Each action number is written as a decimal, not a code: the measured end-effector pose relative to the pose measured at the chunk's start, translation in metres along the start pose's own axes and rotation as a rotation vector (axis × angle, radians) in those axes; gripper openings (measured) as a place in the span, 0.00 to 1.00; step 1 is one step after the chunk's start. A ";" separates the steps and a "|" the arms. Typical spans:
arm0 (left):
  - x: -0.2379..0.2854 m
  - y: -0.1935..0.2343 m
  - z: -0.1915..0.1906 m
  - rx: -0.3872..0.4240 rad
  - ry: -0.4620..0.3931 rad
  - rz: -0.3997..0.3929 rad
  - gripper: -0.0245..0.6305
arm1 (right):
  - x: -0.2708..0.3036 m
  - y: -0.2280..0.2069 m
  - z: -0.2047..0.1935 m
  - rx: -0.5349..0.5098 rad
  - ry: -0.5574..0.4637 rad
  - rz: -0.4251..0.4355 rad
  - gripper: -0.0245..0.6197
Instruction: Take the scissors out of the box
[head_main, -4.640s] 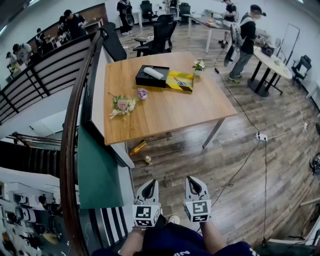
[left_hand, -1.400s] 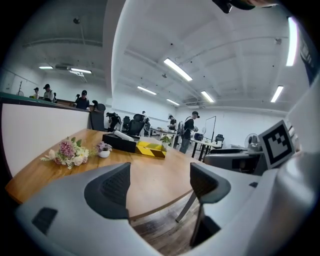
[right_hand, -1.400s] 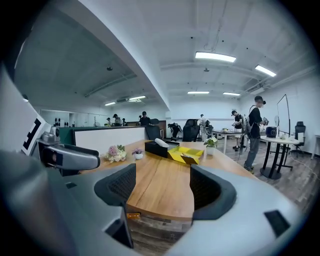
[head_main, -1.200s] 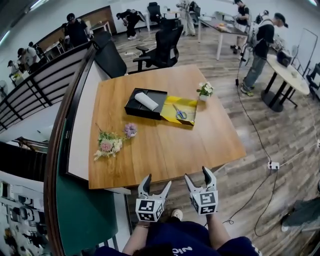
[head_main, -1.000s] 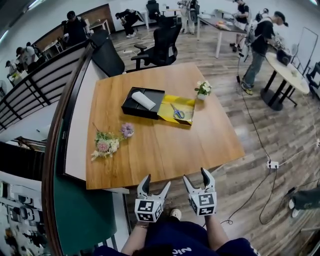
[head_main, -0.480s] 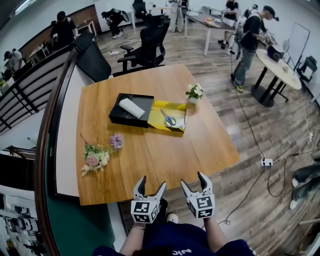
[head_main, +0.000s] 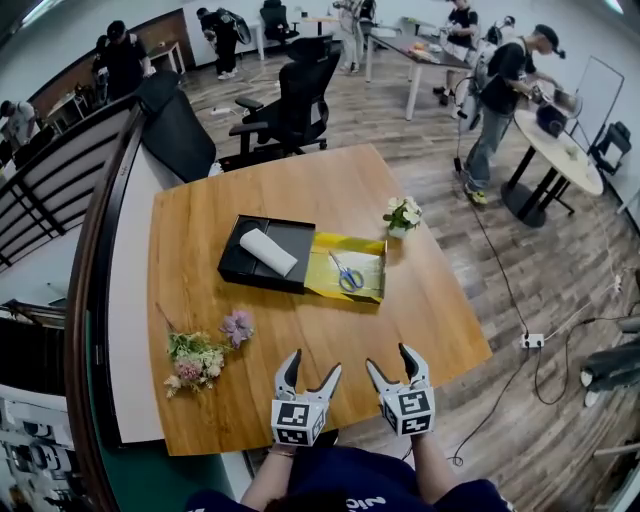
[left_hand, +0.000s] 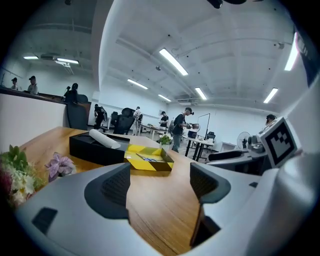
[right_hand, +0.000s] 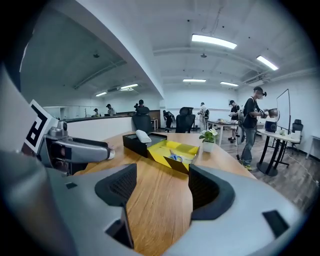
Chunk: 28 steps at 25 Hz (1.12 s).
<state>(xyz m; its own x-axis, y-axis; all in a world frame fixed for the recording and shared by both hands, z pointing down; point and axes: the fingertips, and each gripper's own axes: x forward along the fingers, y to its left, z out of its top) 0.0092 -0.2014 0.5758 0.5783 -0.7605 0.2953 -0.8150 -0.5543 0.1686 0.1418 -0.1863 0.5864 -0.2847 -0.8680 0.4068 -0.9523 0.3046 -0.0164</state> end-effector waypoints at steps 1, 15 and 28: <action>0.005 0.003 0.002 0.002 0.002 -0.010 0.58 | 0.007 -0.001 0.003 0.003 0.000 -0.006 0.53; 0.037 0.035 0.000 -0.046 0.057 -0.051 0.58 | 0.062 -0.018 0.024 0.002 0.044 -0.040 0.50; 0.025 0.063 0.010 -0.099 0.035 0.138 0.58 | 0.154 -0.037 0.078 -0.133 0.171 0.148 0.36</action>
<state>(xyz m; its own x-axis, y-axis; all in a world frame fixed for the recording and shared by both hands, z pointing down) -0.0277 -0.2590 0.5848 0.4607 -0.8136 0.3547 -0.8870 -0.4085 0.2151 0.1250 -0.3616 0.5783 -0.3861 -0.7346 0.5579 -0.8758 0.4819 0.0285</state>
